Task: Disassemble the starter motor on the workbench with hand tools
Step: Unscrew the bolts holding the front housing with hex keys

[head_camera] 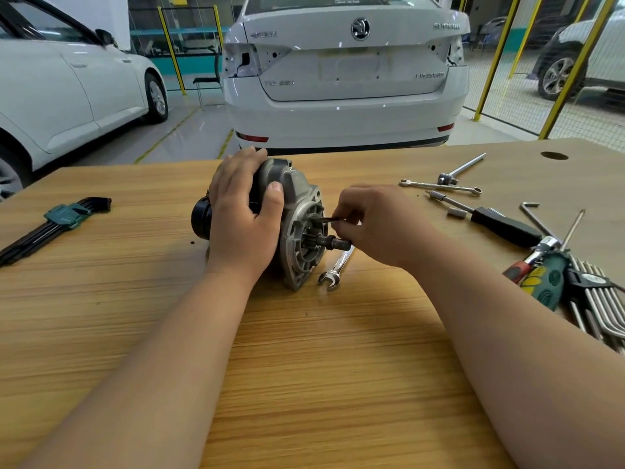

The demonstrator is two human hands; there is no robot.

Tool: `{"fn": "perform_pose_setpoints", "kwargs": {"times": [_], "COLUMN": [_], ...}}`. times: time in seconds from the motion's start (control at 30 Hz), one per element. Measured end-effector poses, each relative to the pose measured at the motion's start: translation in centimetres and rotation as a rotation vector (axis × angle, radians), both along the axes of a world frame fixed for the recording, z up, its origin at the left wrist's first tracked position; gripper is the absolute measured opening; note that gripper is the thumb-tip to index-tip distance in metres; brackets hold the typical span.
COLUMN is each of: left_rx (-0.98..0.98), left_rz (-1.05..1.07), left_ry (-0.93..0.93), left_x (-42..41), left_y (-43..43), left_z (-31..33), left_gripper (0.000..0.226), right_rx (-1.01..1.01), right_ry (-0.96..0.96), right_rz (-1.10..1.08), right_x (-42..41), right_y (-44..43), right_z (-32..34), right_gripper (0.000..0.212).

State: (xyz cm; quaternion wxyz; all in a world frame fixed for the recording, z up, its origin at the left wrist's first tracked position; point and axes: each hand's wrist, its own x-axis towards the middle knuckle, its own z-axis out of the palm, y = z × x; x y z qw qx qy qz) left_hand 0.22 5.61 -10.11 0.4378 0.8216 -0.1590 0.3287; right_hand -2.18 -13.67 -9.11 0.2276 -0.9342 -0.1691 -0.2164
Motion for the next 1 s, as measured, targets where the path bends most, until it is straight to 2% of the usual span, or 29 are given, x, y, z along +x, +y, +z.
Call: {"fn": "perform_pose_setpoints", "kwargs": {"times": [0.1,0.17,0.23,0.47,0.7,0.9,1.0], "left_rx": [0.000,0.000,-0.003,-0.020,-0.013,-0.010,-0.015], "left_rz": [0.003,0.008,0.007,-0.001,0.000,-0.007,-0.010], "left_ry": [-0.006,-0.009,-0.013,0.007,0.001,0.000,-0.001], "left_x": [0.1,0.3,0.3,0.0,0.1,0.2,0.1], "left_y": [0.0,0.0,0.0,-0.1,0.0,0.0,0.0], "left_z": [0.0,-0.1,-0.1,0.0,0.0,-0.1,0.0], "left_gripper": [0.048,0.047,0.047,0.047,0.047,0.047,0.048], "right_rx": [0.468,0.726,0.870,0.998,1.219,1.214,1.080], "right_ry": [0.288,0.429,0.532,0.636,0.798,0.741,0.656], "right_rz": [-0.058,-0.050,-0.039,-0.161,-0.206,-0.256,-0.241], "right_x": [0.0,0.2,0.5,1.0,1.0,0.9,0.4], "right_y": [-0.1,0.4,1.0,2.1,3.1,3.3,2.9], "right_z": [-0.6,-0.8,-0.9,-1.1,-1.0,-1.1,-1.0], "right_gripper": [0.026,0.025,0.019,0.010,0.010,0.012,0.014]}}
